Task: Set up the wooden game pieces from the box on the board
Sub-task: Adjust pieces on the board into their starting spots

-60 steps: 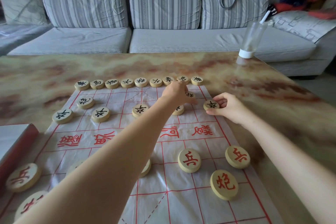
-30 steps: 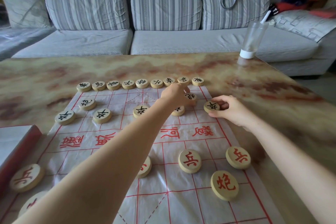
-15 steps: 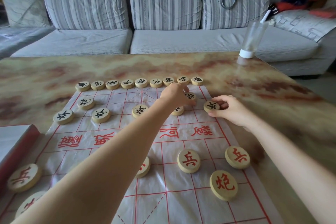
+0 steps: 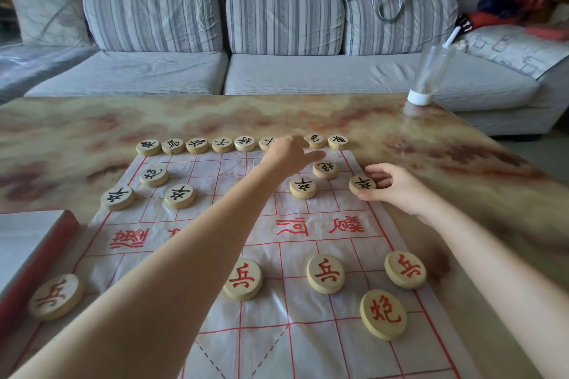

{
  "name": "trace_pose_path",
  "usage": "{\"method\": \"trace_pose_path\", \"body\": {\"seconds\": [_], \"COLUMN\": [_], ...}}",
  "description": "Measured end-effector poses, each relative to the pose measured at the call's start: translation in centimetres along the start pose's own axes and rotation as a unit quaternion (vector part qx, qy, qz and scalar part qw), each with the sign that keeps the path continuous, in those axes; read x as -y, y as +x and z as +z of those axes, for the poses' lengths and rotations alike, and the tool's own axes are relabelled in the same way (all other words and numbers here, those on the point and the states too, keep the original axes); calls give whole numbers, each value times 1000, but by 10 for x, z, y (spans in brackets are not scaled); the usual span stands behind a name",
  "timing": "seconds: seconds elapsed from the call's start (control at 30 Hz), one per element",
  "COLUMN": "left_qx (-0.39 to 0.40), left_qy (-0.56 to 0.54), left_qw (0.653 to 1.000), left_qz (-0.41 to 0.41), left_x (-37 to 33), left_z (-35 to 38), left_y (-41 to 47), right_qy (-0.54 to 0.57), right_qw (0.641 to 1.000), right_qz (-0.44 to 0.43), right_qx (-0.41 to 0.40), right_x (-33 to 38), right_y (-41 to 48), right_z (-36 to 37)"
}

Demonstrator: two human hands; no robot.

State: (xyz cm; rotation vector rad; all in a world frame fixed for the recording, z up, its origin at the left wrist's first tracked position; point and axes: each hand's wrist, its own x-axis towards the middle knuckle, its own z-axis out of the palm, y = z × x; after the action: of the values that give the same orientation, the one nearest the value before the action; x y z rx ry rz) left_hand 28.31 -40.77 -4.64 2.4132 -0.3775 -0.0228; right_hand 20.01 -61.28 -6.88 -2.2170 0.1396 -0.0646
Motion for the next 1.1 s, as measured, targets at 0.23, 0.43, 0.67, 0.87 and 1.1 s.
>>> {"method": "trace_pose_path", "body": {"seconds": [0.23, 0.43, 0.67, 0.87, 1.1], "left_qx": [-65, -27, -8, -83, -160], "left_qy": [-42, -16, 22, 33, 27], "left_qw": [997, 999, 1000, 995, 980], "left_qz": [13, 18, 1, -50, -117], "left_x": [9, 23, 57, 104, 181], "left_z": [-38, -58, -91, -141, -191], "left_y": [-23, -42, -69, -89, -100], "right_qy": [-19, -129, -42, -38, -84], "right_qw": [1000, 988, 996, 994, 985], "right_qz": [11, -8, -63, -92, -122], "right_qx": [-6, -80, -53, 37, 88], "right_x": [4, 18, 85, 141, 196], "right_y": [-3, -6, -6, -9, 0], "right_z": [3, 11, 51, 102, 182]}}
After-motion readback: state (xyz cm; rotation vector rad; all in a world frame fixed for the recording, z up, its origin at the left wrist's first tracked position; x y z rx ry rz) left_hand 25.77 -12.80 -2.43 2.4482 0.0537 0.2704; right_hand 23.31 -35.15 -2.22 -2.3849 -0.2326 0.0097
